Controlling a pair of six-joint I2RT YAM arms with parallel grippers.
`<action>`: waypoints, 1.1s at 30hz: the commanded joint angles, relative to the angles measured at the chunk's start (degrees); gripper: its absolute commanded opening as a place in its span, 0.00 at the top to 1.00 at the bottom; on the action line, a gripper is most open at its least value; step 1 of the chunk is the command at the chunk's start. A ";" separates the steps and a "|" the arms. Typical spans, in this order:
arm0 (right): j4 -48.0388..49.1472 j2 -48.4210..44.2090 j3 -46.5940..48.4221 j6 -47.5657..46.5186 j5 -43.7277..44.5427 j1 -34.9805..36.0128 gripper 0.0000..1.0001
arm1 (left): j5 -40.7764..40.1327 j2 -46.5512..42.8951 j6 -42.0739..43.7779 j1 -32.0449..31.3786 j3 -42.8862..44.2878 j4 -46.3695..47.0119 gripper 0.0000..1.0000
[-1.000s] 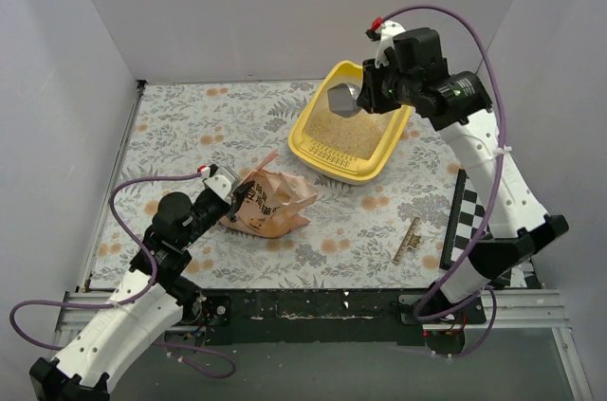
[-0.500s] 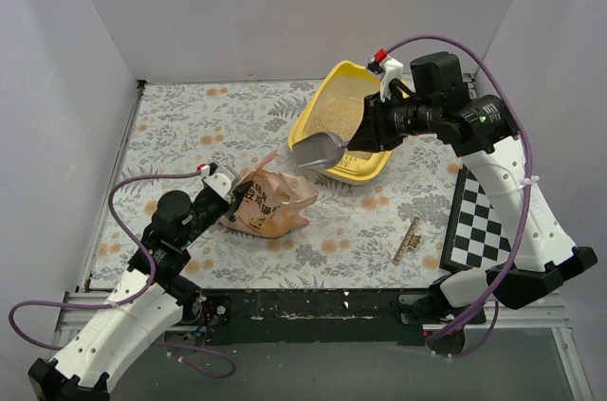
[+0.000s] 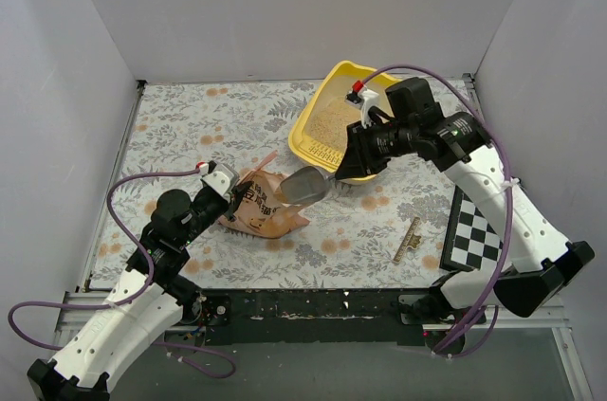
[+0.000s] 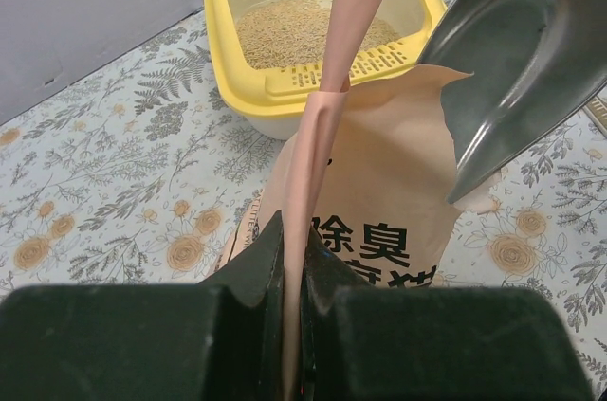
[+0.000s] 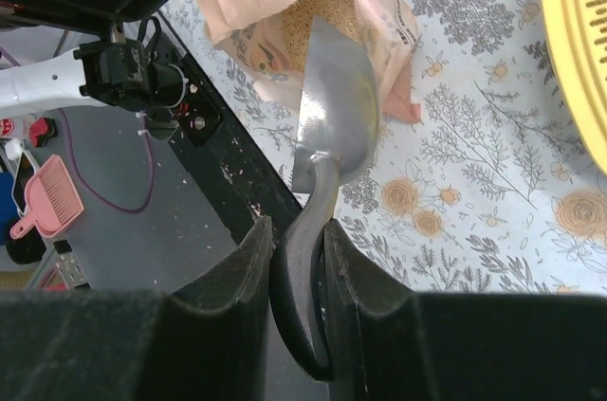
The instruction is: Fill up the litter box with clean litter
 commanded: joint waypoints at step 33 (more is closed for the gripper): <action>30.13 28.17 -9.36 11.61 -10.25 9.01 0.99 | 2.35 -0.56 0.21 -0.57 -0.97 3.09 1.00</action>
